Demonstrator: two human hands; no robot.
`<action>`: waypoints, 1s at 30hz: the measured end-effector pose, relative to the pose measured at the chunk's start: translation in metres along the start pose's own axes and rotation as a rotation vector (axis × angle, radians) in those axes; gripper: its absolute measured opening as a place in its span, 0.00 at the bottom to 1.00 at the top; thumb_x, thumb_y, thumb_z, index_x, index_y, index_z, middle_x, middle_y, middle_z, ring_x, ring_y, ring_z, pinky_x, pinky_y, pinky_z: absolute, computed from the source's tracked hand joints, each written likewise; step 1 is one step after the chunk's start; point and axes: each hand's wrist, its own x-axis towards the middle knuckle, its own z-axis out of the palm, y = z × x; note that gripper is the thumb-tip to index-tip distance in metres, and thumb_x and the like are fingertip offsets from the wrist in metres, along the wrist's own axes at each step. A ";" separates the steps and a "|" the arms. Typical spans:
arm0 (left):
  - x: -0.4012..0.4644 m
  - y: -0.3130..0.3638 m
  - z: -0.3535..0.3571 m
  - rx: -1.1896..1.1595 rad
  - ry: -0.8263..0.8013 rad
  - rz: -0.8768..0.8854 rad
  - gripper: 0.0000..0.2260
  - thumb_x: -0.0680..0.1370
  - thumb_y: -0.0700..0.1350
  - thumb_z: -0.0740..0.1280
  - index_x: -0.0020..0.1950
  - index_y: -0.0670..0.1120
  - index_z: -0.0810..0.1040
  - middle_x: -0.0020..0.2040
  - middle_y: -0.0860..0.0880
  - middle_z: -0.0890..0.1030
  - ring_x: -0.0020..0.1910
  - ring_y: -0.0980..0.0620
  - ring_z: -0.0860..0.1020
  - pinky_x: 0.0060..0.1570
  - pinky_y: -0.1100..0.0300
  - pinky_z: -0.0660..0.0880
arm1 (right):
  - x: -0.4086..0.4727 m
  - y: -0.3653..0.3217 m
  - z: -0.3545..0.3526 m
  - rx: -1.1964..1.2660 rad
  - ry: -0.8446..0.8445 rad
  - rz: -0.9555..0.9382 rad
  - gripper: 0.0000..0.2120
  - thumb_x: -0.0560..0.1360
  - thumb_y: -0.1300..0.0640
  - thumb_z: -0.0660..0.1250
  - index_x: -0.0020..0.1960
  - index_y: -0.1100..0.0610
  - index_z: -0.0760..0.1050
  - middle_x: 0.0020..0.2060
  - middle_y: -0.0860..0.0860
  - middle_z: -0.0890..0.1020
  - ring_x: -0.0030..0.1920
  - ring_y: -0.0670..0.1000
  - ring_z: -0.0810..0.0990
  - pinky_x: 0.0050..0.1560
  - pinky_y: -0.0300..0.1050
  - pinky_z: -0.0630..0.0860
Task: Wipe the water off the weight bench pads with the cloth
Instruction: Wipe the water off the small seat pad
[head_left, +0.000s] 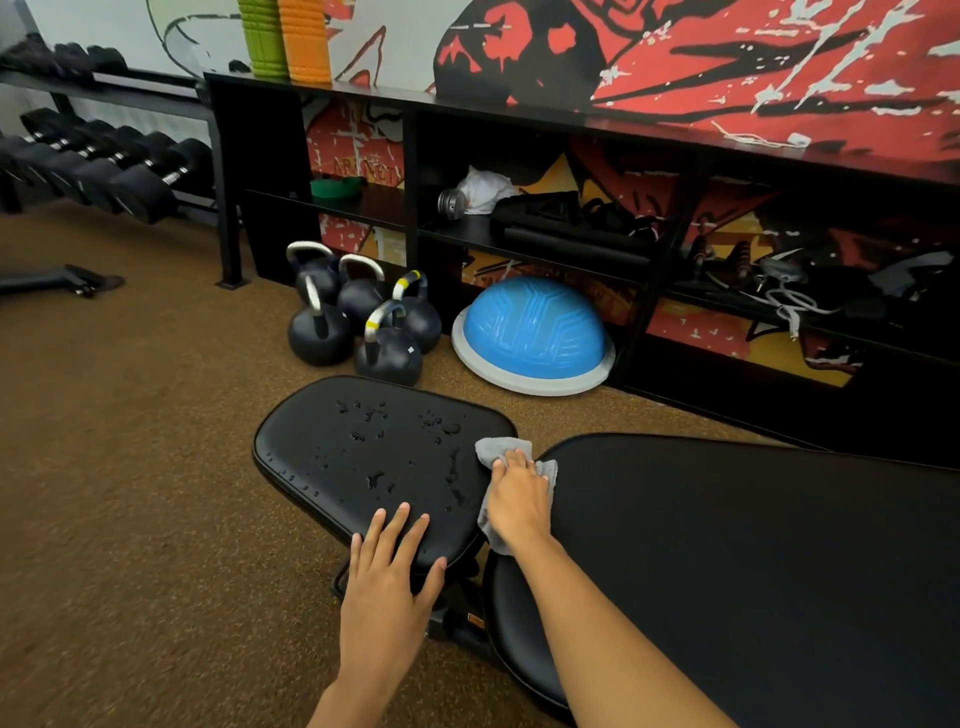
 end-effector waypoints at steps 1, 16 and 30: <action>0.000 0.000 0.001 -0.002 -0.001 -0.003 0.31 0.73 0.66 0.45 0.71 0.54 0.67 0.73 0.54 0.64 0.74 0.55 0.51 0.73 0.54 0.47 | 0.004 -0.004 0.000 -0.008 -0.010 0.010 0.21 0.83 0.55 0.46 0.73 0.61 0.61 0.73 0.56 0.63 0.73 0.56 0.59 0.74 0.52 0.53; 0.005 -0.001 -0.002 0.026 -0.052 -0.014 0.29 0.78 0.66 0.44 0.64 0.53 0.75 0.66 0.52 0.75 0.69 0.52 0.62 0.70 0.57 0.50 | 0.061 -0.029 -0.012 -0.185 -0.198 -0.138 0.22 0.83 0.56 0.45 0.77 0.56 0.51 0.77 0.50 0.50 0.77 0.54 0.44 0.75 0.60 0.43; 0.003 -0.002 -0.004 0.021 -0.041 -0.009 0.26 0.78 0.64 0.46 0.67 0.53 0.71 0.69 0.51 0.71 0.71 0.51 0.61 0.72 0.58 0.45 | 0.062 -0.034 -0.004 -0.137 -0.299 -0.298 0.22 0.83 0.52 0.43 0.77 0.49 0.53 0.77 0.43 0.52 0.77 0.45 0.43 0.73 0.53 0.33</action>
